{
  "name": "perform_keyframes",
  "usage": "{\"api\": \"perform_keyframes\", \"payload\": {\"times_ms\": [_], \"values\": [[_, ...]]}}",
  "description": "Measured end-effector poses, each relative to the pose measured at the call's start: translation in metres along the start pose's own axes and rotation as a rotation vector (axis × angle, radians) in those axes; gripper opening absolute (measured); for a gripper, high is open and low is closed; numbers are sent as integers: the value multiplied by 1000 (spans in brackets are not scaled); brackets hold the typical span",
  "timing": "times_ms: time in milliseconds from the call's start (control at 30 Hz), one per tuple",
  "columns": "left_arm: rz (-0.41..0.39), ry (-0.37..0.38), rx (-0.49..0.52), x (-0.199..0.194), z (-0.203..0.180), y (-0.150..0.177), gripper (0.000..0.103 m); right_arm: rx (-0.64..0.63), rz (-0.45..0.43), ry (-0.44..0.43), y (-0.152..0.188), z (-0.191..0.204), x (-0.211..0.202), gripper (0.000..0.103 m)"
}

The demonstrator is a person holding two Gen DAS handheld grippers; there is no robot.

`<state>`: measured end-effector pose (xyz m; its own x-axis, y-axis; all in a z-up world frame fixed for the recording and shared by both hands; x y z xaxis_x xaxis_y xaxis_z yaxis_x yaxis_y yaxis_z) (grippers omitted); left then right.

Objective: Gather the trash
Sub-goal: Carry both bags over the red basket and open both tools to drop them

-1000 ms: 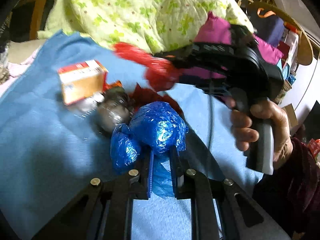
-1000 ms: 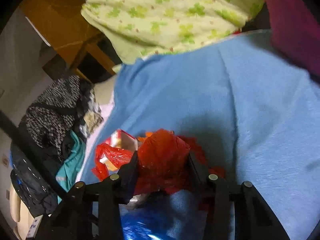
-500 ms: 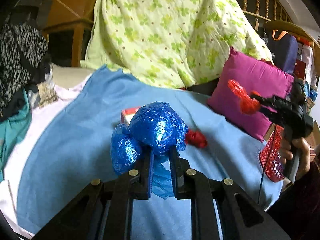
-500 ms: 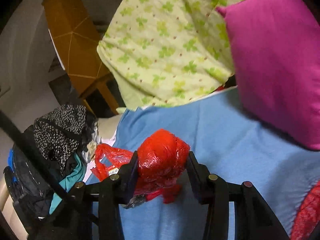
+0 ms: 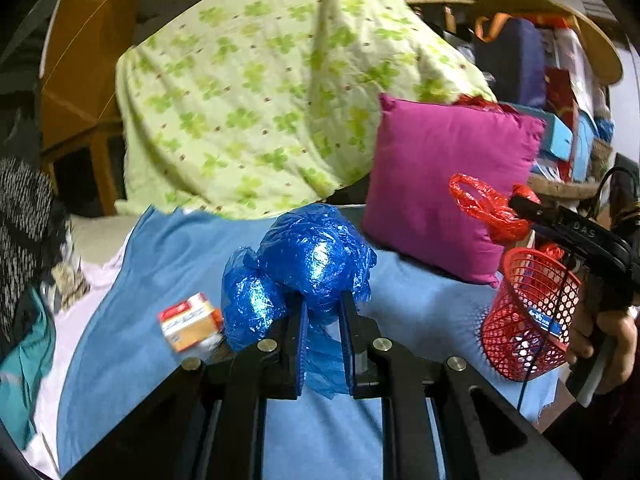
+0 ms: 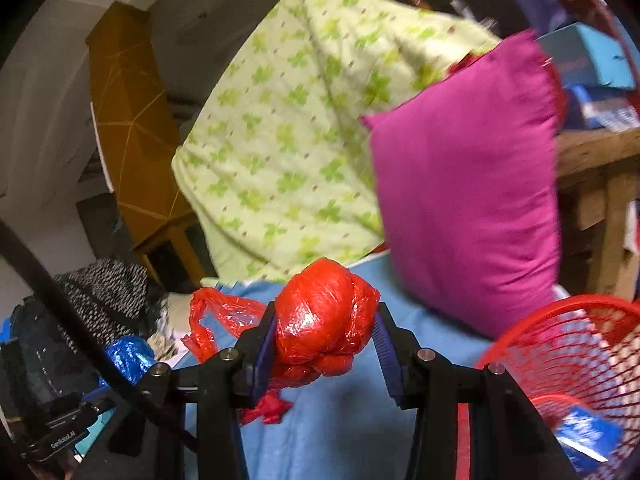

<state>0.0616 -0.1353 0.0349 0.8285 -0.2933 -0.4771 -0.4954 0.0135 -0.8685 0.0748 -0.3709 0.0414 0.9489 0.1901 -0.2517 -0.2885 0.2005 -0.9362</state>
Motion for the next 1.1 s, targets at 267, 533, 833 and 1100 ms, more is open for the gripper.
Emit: {"api": "perform_keyframes", "payload": {"times_ms": [267,533,833,1100], "values": [[-32,26,144,0,-81,-13,16,47,-70,118,-7,-56,-56,48],[-41,74,246,7,-145,-14,16,117,-114,216,0,-103,-102,48],[-48,106,317,14,-191,-11,16,171,-136,297,5,-146,-130,48],[-37,128,360,26,-222,-4,16,217,-139,335,7,-171,-138,50]]}}
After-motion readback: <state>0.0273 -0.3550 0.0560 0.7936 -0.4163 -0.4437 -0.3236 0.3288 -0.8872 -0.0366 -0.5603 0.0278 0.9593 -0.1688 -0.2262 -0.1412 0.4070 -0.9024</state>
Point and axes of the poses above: each gripper's, at about its wrist camera, not at the fingertips, and x roughly the way its jaws point, z to its left, y to its underside, the point moved 8 cm from there along x, roughly the way its jaws point, and after that the axes turned 9 degrees about -x, right-handed, at the moved point
